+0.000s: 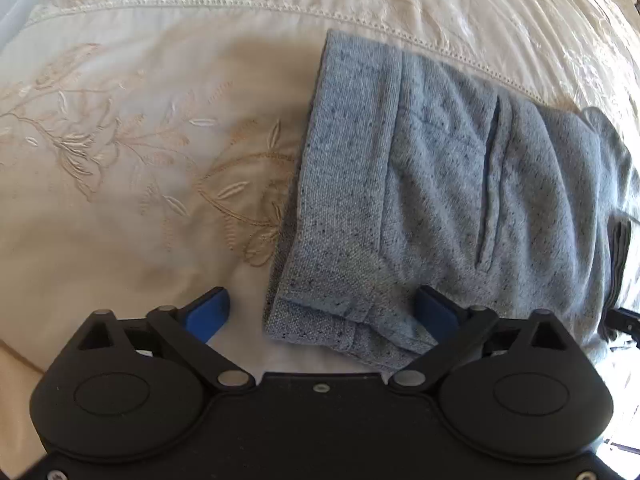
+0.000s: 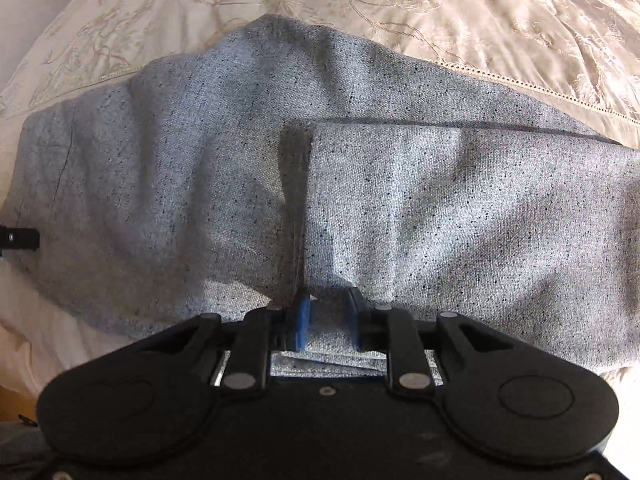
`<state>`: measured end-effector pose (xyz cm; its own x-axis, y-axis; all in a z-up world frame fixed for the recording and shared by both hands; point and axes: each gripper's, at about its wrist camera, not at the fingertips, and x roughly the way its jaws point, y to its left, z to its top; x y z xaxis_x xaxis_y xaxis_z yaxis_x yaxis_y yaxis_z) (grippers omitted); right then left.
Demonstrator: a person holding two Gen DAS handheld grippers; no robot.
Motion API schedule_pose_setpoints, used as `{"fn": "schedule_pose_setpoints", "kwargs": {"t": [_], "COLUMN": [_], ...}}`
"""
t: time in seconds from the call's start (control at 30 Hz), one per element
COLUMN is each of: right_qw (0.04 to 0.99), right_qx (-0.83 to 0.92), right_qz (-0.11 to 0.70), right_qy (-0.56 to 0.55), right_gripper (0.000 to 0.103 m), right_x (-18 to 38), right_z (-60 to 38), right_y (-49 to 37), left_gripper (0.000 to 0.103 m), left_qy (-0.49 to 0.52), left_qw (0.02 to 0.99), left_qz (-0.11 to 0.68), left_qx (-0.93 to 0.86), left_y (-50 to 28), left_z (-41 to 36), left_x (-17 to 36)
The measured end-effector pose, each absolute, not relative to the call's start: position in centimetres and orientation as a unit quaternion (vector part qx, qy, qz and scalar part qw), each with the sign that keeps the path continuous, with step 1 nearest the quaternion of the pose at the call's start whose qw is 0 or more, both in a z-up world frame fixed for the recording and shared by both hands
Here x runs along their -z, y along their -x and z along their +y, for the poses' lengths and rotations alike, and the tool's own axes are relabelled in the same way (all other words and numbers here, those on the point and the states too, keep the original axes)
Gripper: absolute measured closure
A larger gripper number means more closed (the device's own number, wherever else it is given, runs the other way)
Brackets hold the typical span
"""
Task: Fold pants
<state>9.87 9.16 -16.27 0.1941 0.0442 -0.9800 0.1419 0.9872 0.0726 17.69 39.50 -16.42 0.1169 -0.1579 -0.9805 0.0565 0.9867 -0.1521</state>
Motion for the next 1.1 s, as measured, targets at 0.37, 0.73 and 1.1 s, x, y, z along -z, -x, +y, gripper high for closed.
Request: {"fn": "schedule_pose_setpoints", "kwargs": {"t": [0.37,0.73,1.1], "right_qw": [0.773,0.827,0.799], "right_qx": [0.082,0.076,0.082], "right_qz": [0.624,0.542,0.581], "right_qy": [-0.080,-0.127,-0.128], "right_gripper": [0.078,0.079,0.095], "right_x": [15.8,10.1,15.6], "right_z": [10.5,9.3,10.8], "right_y": [-8.9,-10.4,-18.0], "left_gripper": [0.044,0.075,0.076], "left_qy": [0.054,0.057,0.057], "left_qw": [0.762,0.800,0.811], "left_qz": [0.636,0.578,0.564], "left_qx": [0.111,0.150,0.144], "left_y": [-18.8,-17.3,-16.6], "left_z": [37.8,38.3,38.4], "left_x": [15.9,8.7,7.8]}}
